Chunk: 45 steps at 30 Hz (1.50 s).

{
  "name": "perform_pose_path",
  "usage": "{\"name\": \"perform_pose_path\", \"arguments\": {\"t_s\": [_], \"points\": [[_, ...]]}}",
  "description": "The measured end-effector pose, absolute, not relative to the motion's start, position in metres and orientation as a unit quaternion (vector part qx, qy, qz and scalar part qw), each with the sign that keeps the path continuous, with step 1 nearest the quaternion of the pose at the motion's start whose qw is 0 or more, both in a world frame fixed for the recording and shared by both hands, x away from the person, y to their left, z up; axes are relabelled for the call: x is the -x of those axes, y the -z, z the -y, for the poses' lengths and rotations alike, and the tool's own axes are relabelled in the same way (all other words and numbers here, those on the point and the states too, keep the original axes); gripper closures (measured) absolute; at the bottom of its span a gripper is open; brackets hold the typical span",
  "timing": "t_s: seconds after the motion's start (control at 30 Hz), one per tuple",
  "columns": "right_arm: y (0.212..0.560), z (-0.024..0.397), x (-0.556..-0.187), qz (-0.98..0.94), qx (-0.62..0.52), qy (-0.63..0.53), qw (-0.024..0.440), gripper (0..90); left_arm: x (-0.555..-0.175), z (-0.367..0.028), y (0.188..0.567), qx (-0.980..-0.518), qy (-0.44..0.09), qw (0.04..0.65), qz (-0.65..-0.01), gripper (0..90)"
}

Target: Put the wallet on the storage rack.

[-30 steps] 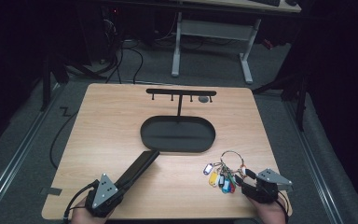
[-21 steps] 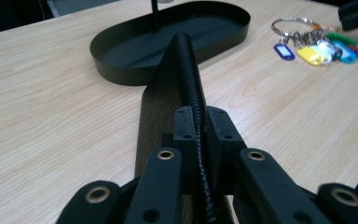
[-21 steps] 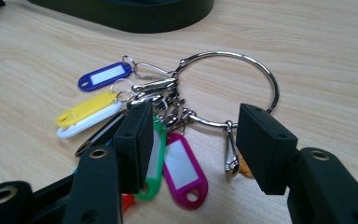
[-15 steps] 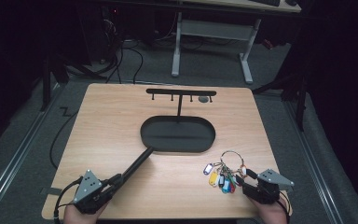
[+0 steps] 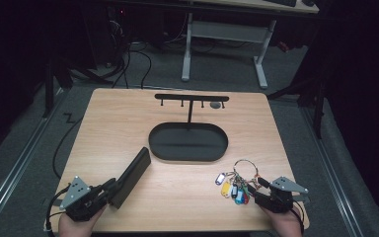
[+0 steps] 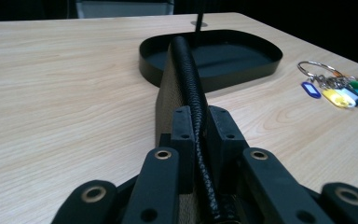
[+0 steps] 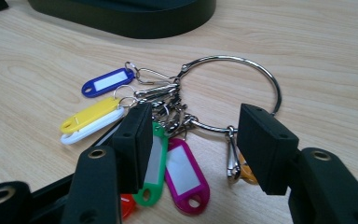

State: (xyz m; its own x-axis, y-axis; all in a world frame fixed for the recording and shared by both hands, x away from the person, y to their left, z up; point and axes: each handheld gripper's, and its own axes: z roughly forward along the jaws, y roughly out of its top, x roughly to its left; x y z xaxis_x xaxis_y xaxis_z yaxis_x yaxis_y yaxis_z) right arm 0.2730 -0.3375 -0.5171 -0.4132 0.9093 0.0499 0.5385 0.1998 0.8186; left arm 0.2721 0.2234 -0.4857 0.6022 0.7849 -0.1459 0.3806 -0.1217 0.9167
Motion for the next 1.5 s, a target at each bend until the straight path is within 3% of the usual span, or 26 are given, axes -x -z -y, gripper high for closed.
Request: {"name": "perform_pose_path", "arguments": {"t_s": [0.63, 1.13, 1.5], "points": [[0.521, 0.335, -0.277, -0.747, -0.487, -0.396, 0.220, 46.2, -0.271, -0.228, 0.487, -0.719, -0.203, 0.528, -0.403, 78.8], [0.520, 0.335, -0.277, -0.748, -0.484, -0.397, 0.220, 46.1, -0.270, -0.219, 0.490, -0.744, -0.206, 0.498, -0.394, 64.4], [0.520, 0.335, -0.277, -0.747, -0.486, -0.397, 0.220, 46.2, -0.270, -0.213, 0.493, -0.761, -0.223, 0.463, -0.395, 61.1]]}}
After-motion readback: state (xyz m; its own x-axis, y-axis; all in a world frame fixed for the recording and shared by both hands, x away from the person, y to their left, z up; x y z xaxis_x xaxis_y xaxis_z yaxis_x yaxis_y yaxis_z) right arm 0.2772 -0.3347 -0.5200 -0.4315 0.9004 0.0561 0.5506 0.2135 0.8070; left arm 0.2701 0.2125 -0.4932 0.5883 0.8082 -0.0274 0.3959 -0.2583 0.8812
